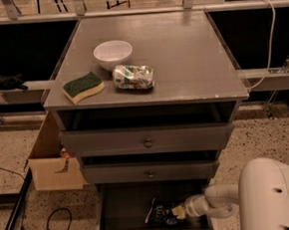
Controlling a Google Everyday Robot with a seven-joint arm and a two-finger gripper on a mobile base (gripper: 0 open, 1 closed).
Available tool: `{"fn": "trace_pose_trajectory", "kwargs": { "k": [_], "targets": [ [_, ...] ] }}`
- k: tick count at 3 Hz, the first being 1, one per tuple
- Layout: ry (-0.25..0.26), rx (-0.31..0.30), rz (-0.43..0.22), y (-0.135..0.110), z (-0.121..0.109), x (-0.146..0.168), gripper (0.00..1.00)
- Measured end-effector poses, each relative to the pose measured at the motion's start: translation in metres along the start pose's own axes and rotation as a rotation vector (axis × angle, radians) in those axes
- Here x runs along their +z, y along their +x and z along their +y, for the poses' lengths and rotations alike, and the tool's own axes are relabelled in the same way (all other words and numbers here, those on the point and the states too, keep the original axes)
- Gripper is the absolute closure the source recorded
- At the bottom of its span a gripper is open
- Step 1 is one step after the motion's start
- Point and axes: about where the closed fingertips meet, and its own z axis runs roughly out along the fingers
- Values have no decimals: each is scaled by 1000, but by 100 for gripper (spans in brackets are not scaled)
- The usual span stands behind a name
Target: Place blue chip bag into bottom drawer
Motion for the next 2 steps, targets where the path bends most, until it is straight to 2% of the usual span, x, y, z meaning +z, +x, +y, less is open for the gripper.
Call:
{"fn": "trace_pose_trajectory", "kwargs": {
  "k": [1,2],
  "targets": [
    [-1,0,2,1,1,2,85],
    [-1,0,2,1,1,2,61]
  ]
}}
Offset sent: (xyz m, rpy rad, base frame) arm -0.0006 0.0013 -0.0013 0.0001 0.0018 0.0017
